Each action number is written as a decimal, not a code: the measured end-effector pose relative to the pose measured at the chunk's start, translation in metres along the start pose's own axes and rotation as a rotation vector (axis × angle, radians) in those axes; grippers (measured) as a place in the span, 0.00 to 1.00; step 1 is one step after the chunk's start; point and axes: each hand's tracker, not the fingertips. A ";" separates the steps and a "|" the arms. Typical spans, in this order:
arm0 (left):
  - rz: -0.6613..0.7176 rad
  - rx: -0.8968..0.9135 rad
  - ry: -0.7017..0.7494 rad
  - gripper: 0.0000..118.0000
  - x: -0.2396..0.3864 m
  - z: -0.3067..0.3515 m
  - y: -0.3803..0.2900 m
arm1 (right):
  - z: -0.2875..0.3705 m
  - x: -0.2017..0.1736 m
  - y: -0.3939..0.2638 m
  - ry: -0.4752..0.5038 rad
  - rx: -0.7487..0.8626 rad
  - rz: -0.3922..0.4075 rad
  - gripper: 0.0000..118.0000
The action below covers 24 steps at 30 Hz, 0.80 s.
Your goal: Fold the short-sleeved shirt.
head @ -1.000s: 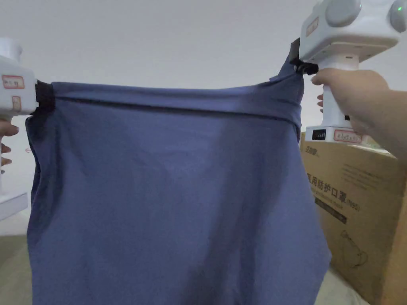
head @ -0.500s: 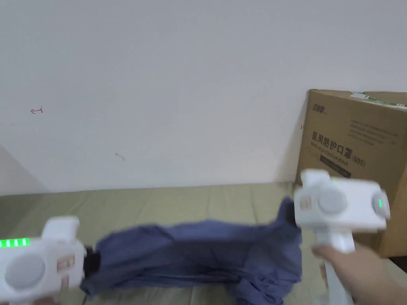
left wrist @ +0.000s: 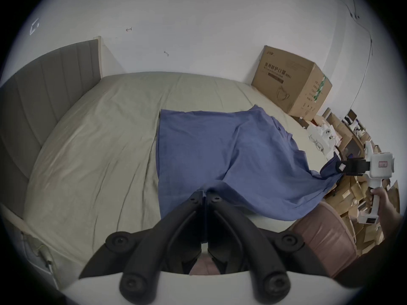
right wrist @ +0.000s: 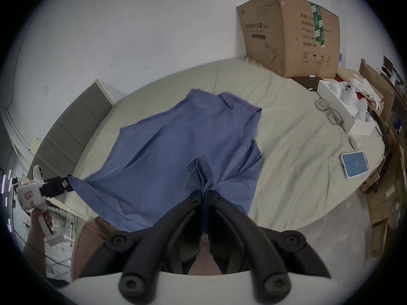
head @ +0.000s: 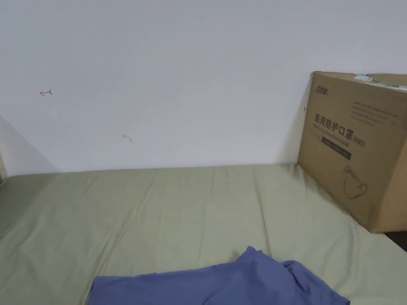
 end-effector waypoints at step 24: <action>-0.009 0.413 0.074 0.00 0.048 0.033 0.039 | 0.024 -0.048 0.061 0.079 0.408 -0.040 0.01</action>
